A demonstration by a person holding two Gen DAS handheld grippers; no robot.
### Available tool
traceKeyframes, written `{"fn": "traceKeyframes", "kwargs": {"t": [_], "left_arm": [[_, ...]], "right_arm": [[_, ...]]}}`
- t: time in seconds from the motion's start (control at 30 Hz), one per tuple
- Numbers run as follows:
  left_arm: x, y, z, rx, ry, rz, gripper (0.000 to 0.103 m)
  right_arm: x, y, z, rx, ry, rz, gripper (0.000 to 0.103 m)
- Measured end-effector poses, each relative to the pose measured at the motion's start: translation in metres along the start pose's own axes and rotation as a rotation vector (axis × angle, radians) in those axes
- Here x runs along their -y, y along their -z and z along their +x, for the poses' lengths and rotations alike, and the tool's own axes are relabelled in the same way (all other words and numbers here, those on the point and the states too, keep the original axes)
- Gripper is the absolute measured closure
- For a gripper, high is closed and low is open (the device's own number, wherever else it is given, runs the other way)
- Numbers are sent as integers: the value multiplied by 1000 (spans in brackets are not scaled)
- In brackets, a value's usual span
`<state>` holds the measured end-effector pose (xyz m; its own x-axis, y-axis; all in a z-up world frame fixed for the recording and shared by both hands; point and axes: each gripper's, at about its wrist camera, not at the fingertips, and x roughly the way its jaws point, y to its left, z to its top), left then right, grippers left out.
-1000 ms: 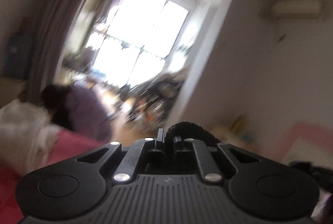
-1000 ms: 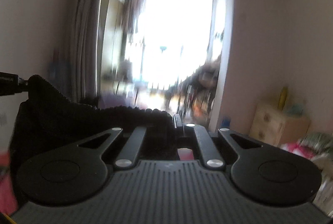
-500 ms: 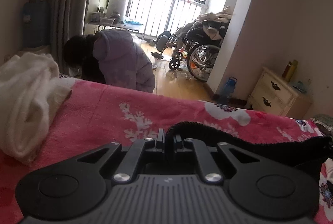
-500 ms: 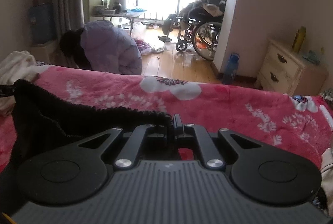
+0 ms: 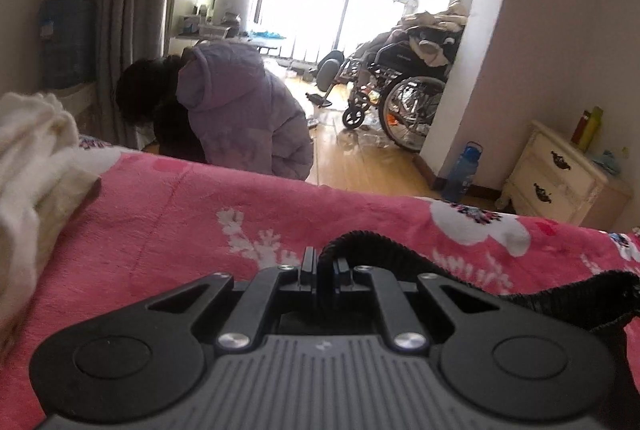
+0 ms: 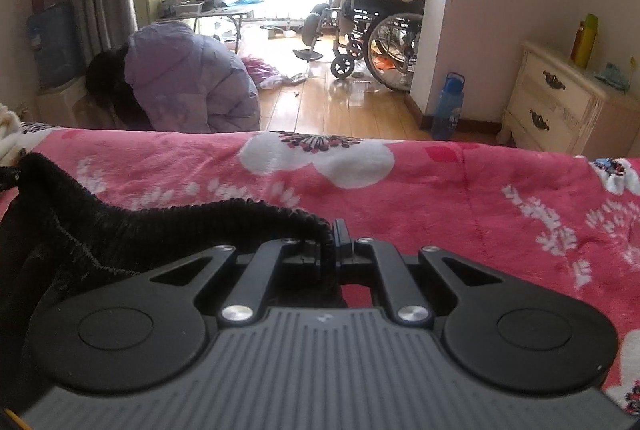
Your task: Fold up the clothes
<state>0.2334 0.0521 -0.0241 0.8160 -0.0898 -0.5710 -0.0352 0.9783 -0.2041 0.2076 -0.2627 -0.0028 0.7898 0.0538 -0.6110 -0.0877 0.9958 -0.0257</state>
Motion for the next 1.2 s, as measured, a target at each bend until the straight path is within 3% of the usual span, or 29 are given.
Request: {"fn": "traceKeyframes", "kwargs": {"t": [0.43,0.53,0.63,0.7,0.8,0.87,1.03,1.2], "left_arm": [[-3,-22,62,13,-43,1,95],[-4,-20,78,-5,-71,7,94],[-8,-11,97,-77,-84,5,87],[-14,-7,105,-111,-91,-8,77],[-24,-11,101,-116,-60,-65,54],[-30,-16,95,-107,-33,-100,46],[-42,-24,71,-85,17,-121,44],[-44,-12,56,-109,40,-60,44]], "right_arm": [[-4,-26,55,28,17,18,99],[-7,-22,77,-21,-5,15,99],[-2,-17,96,-76,-42,47,95],[14,-13,105,-121,-89,126,83],[38,-8,118,-189,-160,244,63],[61,-8,107,-155,-208,346,45],[79,-12,71,-93,-239,333,43],[80,-15,55,-71,-274,307,42]]}}
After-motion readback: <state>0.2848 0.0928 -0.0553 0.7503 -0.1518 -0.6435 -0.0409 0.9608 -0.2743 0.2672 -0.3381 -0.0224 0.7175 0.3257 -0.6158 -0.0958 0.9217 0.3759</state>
